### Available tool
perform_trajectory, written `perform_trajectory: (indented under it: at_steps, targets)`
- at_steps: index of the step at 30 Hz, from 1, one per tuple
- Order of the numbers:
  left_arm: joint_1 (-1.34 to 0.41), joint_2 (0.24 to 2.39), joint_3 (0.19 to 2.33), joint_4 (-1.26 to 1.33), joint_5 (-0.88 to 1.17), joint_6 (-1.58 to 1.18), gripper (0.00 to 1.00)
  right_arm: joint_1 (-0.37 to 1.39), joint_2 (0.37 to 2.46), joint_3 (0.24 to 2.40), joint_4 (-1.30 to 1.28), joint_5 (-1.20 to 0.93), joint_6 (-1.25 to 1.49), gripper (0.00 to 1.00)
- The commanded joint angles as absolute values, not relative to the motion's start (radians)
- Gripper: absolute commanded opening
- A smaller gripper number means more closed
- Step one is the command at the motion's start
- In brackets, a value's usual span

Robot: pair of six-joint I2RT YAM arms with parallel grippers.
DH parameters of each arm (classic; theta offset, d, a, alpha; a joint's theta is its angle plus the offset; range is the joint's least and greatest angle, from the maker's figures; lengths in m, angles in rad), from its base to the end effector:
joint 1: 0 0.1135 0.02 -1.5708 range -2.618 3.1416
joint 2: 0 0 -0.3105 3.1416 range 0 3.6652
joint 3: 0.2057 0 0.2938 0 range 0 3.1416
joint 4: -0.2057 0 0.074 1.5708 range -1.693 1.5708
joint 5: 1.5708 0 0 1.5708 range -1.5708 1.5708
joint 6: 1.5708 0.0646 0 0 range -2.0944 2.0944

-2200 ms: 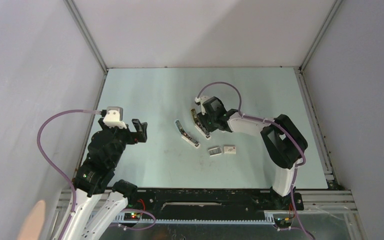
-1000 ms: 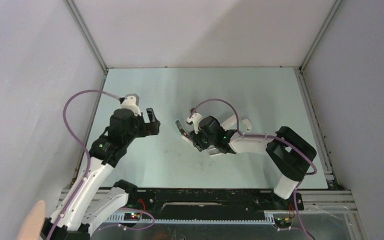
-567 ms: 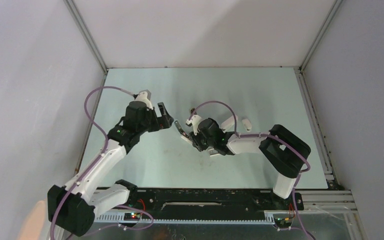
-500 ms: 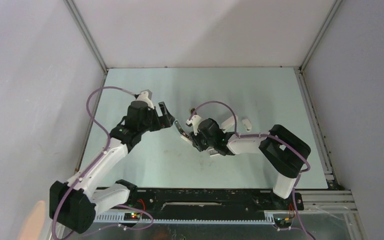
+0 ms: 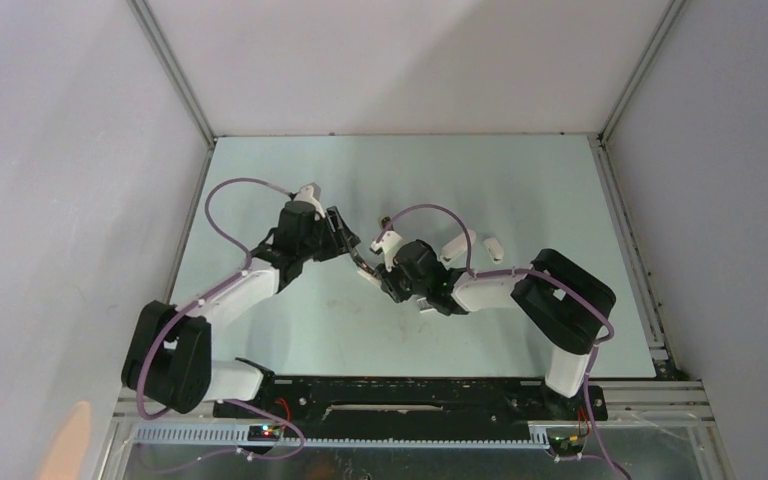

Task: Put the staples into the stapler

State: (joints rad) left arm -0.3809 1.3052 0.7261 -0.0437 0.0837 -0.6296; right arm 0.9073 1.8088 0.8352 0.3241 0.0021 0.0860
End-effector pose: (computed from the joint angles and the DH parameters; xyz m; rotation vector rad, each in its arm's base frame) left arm 0.2992 -0.1256 0.2252 -0.2330 2.2574 -0.6465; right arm 0.2557 0.3268 0.1273 -0.9072 2.0866 0.5359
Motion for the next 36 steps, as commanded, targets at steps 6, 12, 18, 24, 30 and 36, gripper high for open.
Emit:
perform_trajectory:
  at_steps: [6, 12, 18, 24, 30, 36]
  targets:
    - [-0.382, 1.329, 0.712, 0.112, 0.145, -0.653, 0.41, 0.915, 1.861, 0.828, 0.374, 0.019, 0.077, 0.18]
    - [-0.439, 1.274, 0.642, 0.123, 0.126, -0.661, 0.41, 0.914, 1.862, 0.818, 0.398, 0.011, 0.087, 0.18]
    - [-0.544, 1.259, 0.614, 0.114, 0.049, -0.663, 0.41, 0.917, 1.859, 0.806, 0.418, 0.011, 0.096, 0.18]
    - [-0.626, 1.266, 0.607, 0.119, 0.004, -0.687, 0.41, 0.924, 1.860, 0.802, 0.427, 0.018, 0.101, 0.18]
    - [-0.660, 1.235, 0.595, 0.111, 0.003, -0.721, 0.51, 0.936, 1.824, 0.792, 0.411, 0.026, 0.114, 0.19]
    - [-0.660, 1.058, 0.582, 0.011, -0.088, -0.711, 0.70, 0.943, 1.801, 0.779, 0.386, 0.061, 0.140, 0.25]
